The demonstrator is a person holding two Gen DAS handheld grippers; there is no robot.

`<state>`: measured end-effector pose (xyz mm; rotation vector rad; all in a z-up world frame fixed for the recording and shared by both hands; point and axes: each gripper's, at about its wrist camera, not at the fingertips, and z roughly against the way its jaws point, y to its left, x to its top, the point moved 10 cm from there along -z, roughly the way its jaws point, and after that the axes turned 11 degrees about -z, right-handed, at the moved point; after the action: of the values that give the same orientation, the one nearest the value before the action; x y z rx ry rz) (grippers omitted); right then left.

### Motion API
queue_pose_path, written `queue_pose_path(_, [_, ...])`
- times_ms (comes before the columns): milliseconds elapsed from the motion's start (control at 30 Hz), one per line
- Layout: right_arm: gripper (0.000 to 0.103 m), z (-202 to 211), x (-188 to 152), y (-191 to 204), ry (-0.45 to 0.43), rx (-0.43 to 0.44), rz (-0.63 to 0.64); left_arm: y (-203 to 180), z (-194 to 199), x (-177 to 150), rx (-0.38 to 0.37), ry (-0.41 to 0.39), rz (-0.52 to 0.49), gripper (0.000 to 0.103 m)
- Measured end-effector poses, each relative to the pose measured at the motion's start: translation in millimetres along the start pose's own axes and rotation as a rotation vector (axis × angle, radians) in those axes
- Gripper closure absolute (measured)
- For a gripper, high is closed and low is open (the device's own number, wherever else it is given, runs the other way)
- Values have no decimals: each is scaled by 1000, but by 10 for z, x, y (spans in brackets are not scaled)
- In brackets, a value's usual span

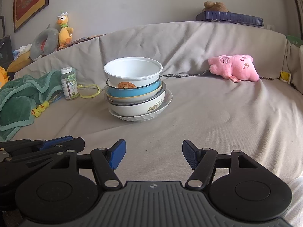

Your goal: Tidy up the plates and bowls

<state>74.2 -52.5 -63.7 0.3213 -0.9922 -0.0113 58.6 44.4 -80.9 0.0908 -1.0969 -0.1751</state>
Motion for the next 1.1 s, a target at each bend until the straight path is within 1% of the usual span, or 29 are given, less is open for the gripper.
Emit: queue_pose_path(1100, [36,20,8,-9,2,2,-6,-37,17,-14,-1,6,6,86])
